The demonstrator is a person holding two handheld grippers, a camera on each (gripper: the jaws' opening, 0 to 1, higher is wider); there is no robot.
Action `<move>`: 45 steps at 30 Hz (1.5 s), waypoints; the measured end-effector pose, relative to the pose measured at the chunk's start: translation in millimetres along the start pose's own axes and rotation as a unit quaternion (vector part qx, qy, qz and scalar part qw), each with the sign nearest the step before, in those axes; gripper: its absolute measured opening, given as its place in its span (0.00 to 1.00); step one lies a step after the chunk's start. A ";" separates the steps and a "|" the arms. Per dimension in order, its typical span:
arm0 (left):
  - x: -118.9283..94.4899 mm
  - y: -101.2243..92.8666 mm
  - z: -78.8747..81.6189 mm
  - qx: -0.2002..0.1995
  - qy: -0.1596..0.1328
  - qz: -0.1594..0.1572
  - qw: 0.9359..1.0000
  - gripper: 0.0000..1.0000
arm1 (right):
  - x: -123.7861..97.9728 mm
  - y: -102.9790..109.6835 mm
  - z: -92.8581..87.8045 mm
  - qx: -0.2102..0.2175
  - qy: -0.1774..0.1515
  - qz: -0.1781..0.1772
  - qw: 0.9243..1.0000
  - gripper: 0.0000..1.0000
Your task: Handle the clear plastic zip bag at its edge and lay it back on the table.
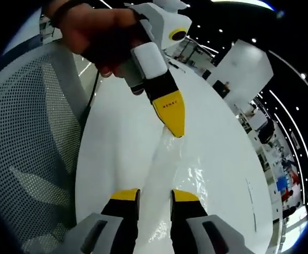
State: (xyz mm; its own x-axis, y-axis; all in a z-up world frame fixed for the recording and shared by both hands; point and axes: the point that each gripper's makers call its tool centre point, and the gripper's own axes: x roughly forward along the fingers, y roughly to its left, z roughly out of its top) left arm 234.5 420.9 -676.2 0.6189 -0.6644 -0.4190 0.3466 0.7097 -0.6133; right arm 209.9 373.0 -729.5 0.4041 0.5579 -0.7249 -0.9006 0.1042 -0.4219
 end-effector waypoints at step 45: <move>0.7 4.8 -35.5 0.411 0.102 0.079 0.902 0.27 | 13.6 20.9 -6.9 0.004 0.034 0.107 0.994 0.04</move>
State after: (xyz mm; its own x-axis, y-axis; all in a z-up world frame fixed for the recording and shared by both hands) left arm 211.6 415.6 -703.2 0.5934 -0.5090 -0.6235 0.7225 0.6782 0.1339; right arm 197.7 377.0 -751.9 0.2121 0.5116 -0.8326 -0.9682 -0.0054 -0.2500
